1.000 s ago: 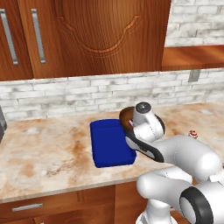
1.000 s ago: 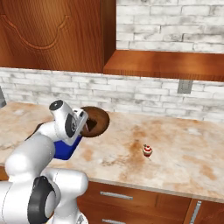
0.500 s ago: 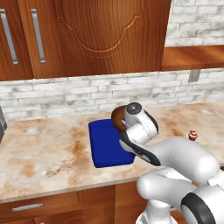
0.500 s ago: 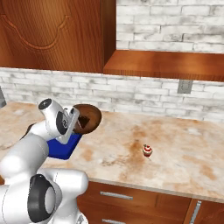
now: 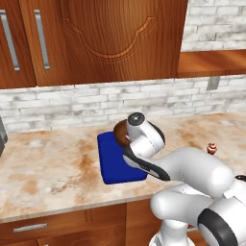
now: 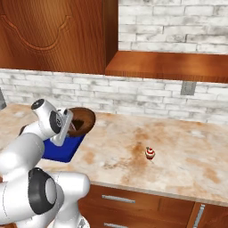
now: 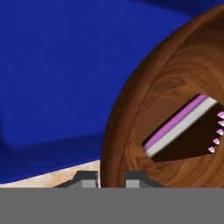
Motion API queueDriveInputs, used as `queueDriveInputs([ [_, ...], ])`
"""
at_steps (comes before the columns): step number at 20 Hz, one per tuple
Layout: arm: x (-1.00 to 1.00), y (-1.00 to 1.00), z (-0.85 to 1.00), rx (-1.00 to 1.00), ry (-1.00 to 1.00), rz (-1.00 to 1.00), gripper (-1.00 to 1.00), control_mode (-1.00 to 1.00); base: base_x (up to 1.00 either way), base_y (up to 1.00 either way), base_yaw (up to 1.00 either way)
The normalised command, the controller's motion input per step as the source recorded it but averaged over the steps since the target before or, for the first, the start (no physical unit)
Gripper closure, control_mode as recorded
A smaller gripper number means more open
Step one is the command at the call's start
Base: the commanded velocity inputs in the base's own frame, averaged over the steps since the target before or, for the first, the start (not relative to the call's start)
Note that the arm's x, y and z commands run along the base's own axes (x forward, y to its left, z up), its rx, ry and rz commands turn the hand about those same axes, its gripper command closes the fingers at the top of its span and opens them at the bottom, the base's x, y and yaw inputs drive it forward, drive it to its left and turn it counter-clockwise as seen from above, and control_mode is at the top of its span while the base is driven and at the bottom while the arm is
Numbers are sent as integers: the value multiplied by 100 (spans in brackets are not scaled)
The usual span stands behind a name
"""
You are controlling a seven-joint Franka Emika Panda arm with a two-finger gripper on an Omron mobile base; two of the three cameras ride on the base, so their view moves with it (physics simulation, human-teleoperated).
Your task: Place the bowl with cake and the cupcake onto the tray.
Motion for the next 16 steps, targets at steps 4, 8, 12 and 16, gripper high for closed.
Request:
queueDriveInputs([
  [4, 1, 33, 0, -2, 5, 5, 100, -100, 0, 0, 0],
  [8, 3, 33, 0, -4, 0, 4, 100, -100, 0, 0, 0],
  [12, 10, 24, 0, -4, 0, 4, 100, -100, 0, 0, 0],
  [16, 13, 11, 0, 0, 0, 5, 100, -100, 0, 0, 0],
])
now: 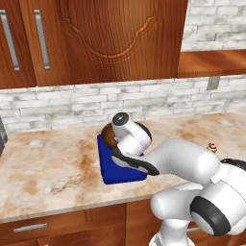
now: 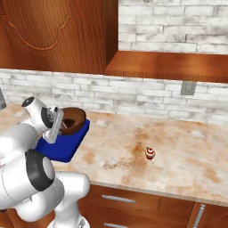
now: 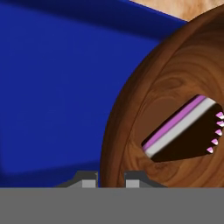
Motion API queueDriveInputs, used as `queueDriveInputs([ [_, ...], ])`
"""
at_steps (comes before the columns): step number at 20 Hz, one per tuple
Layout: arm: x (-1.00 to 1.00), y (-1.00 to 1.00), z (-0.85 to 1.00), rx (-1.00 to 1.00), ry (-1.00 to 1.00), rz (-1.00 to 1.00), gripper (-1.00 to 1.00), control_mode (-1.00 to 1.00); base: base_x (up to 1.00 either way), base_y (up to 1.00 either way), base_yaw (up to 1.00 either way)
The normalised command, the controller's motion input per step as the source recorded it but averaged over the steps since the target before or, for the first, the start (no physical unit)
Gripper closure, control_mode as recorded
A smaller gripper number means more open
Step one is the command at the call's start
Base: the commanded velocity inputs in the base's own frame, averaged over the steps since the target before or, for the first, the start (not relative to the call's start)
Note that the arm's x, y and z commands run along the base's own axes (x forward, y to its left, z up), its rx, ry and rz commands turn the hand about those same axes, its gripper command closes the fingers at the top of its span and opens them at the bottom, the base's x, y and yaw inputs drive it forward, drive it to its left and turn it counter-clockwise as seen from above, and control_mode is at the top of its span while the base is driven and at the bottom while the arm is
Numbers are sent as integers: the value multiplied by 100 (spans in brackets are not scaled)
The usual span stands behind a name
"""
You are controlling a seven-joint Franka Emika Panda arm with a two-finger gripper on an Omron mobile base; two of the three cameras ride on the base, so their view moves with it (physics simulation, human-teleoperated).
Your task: Place the bowl with cake and the cupcake onto the tray.
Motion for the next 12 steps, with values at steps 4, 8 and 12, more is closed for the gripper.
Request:
queueDriveInputs([
  [4, 10, 3, 0, 0, 0, 5, 100, -100, 0, 0, 0],
  [8, 6, 0, -2, 0, 0, 6, 100, -100, 0, 0, 0],
  [12, 3, 0, -7, 0, 0, 6, 100, -100, 0, 0, 0],
])
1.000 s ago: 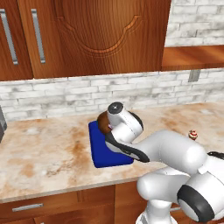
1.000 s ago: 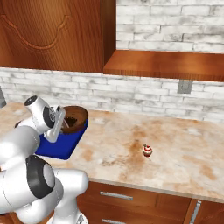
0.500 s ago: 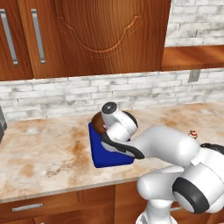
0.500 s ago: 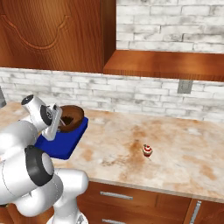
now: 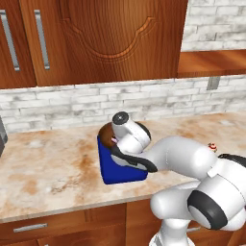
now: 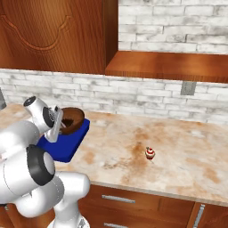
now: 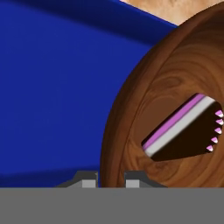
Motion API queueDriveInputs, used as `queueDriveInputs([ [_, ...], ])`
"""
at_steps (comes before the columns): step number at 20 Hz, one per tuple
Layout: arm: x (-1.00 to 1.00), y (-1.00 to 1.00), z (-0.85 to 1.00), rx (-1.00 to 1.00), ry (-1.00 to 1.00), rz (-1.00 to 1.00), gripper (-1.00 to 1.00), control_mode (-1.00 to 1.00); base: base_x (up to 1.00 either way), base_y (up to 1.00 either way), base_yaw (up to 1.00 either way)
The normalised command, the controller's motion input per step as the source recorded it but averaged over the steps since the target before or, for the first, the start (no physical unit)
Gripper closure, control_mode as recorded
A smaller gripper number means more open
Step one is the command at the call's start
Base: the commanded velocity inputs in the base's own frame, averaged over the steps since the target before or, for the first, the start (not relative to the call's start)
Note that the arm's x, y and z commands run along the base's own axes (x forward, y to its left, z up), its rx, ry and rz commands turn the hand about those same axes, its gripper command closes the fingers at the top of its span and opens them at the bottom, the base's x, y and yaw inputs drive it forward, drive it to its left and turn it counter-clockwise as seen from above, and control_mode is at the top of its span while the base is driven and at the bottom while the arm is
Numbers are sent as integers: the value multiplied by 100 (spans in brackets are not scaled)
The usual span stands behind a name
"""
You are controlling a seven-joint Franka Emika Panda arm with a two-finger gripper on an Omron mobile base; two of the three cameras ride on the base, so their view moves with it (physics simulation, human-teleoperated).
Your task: Place the bowl with cake and the cupcake onto the tray.
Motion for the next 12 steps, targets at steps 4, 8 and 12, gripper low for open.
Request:
queueDriveInputs([
  [4, 14, 0, -5, 0, 0, 4, 100, -100, 0, 0, 0],
  [8, 19, 0, -6, 0, 0, 1, 100, -100, 0, 0, 0],
  [12, 8, 0, -5, 0, 1, 2, 100, -100, 0, 0, 0],
])
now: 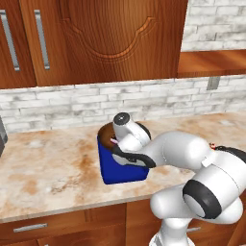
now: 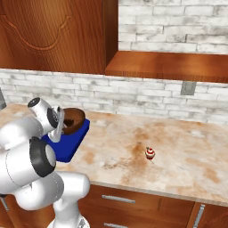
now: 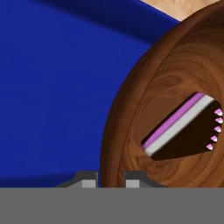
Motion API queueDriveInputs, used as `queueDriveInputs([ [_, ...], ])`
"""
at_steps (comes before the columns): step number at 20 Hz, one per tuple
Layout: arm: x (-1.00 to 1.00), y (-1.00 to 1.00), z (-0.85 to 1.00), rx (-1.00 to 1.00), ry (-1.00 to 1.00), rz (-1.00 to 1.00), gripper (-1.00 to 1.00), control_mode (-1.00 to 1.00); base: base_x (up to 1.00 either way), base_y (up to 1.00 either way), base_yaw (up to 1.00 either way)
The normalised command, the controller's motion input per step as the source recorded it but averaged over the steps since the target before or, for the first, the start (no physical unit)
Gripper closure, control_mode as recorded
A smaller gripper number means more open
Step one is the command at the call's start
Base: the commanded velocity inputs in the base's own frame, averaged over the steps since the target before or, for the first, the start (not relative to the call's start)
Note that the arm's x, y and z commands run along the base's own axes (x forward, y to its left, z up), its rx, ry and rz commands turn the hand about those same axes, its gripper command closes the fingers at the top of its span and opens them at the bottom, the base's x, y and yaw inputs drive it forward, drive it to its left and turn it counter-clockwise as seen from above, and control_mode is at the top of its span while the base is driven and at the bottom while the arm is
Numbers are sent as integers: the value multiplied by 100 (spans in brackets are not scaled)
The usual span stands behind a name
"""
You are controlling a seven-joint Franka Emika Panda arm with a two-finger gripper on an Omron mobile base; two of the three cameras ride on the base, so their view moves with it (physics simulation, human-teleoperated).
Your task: Place the bowl with cake and the cupcake onto the tray.
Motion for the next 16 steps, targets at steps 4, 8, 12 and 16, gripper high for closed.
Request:
queueDriveInputs([
  [4, 7, 0, -5, 0, 0, 3, 100, -100, 0, 0, 0],
  [8, 9, -2, -10, 0, 0, 0, 100, -100, 0, 0, 0],
  [12, 2, -2, -11, 0, 0, 0, 100, -100, 0, 0, 0],
  [16, 1, -2, -7, 0, 0, 0, 100, -100, 0, 0, 0],
])
